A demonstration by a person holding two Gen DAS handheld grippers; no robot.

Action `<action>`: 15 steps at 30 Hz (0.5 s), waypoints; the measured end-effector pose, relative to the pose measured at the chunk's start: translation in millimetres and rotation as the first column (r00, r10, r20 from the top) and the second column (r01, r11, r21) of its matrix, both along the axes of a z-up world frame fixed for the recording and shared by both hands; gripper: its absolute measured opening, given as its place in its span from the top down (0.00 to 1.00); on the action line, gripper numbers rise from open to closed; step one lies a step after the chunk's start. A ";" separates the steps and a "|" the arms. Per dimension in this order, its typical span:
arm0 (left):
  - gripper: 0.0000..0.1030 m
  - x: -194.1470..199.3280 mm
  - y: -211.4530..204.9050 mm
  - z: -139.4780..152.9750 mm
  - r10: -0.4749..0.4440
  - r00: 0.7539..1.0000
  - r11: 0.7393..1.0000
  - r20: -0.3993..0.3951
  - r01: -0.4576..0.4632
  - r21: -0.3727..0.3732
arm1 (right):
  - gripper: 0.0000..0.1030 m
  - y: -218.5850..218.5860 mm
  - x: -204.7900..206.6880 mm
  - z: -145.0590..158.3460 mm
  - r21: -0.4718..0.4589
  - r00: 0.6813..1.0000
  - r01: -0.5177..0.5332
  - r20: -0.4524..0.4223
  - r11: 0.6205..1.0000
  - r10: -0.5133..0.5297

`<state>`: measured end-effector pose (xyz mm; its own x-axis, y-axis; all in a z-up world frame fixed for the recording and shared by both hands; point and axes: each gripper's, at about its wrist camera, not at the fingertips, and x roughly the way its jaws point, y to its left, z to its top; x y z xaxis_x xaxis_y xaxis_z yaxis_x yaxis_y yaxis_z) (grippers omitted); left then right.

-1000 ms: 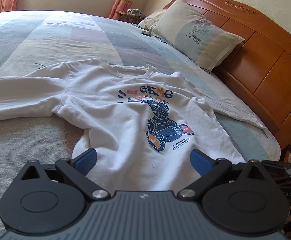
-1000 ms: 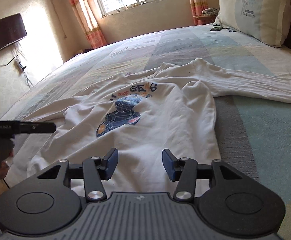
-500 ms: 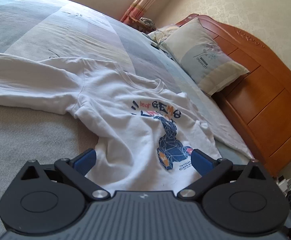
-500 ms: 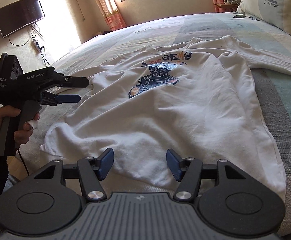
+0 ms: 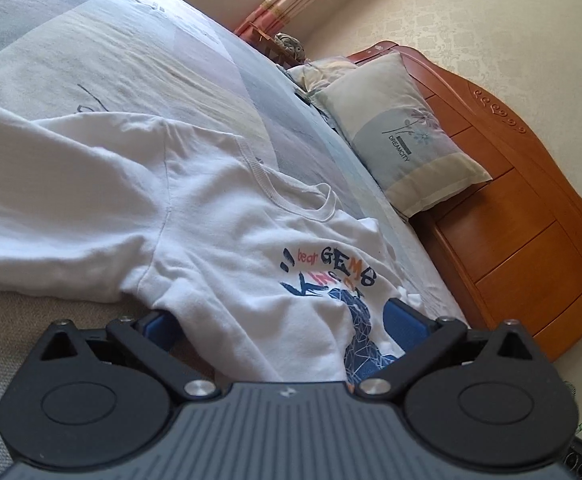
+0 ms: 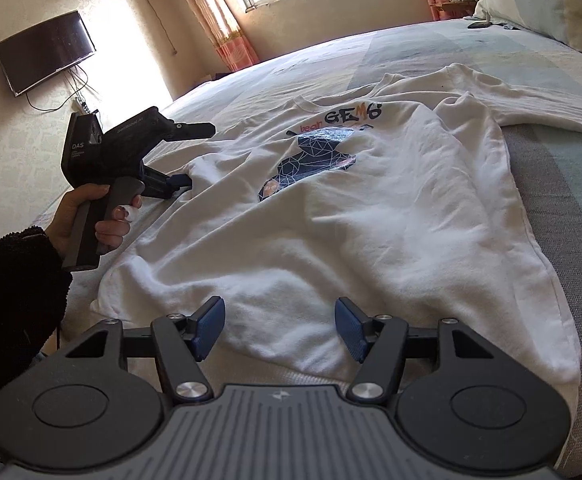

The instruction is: Fold clothes

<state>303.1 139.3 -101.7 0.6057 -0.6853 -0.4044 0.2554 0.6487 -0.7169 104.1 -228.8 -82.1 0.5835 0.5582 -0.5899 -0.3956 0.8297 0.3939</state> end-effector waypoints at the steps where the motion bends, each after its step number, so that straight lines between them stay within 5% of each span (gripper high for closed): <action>1: 0.01 0.2 1.4 1.0 -0.017 1.000 0.999 0.007 0.018 -0.048 | 0.34 -0.1 -0.2 0.0 -0.001 1.000 -0.001 0.001 1.000 0.001; 4: 0.01 -2.5 0.8 7.1 -0.049 0.998 0.997 0.046 0.052 -0.059 | 0.34 -0.3 -0.6 -0.3 -0.001 1.000 -0.002 0.003 1.000 0.002; 7: 0.02 -2.1 -2.8 1.6 -0.052 0.998 0.999 0.021 0.052 0.010 | 0.33 -0.4 -0.4 -1.3 0.007 1.000 -0.002 0.004 1.000 0.002; 10: 0.13 -5.4 -1.0 -5.7 -0.033 0.999 0.998 0.027 0.031 0.063 | 0.32 0.2 -0.4 -1.4 0.004 1.000 -0.005 0.007 1.000 0.005; 11: 0.18 -6.4 1.2 -6.2 -0.021 0.999 0.998 0.033 0.019 0.068 | 0.32 0.1 -0.6 -1.6 0.004 1.000 -0.005 0.008 1.000 0.005; 15: 0.70 -2.2 20.0 -14.1 0.077 0.997 0.997 0.011 -0.077 0.027 | 0.31 -0.4 -1.3 -2.3 0.009 1.000 -0.004 0.012 1.000 0.004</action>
<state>300.9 159.3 -115.9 0.6603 -0.6251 -0.4163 0.2110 0.6863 -0.6960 102.8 -229.2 -84.4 0.5886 0.5658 -0.5775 -0.4036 0.8246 0.3965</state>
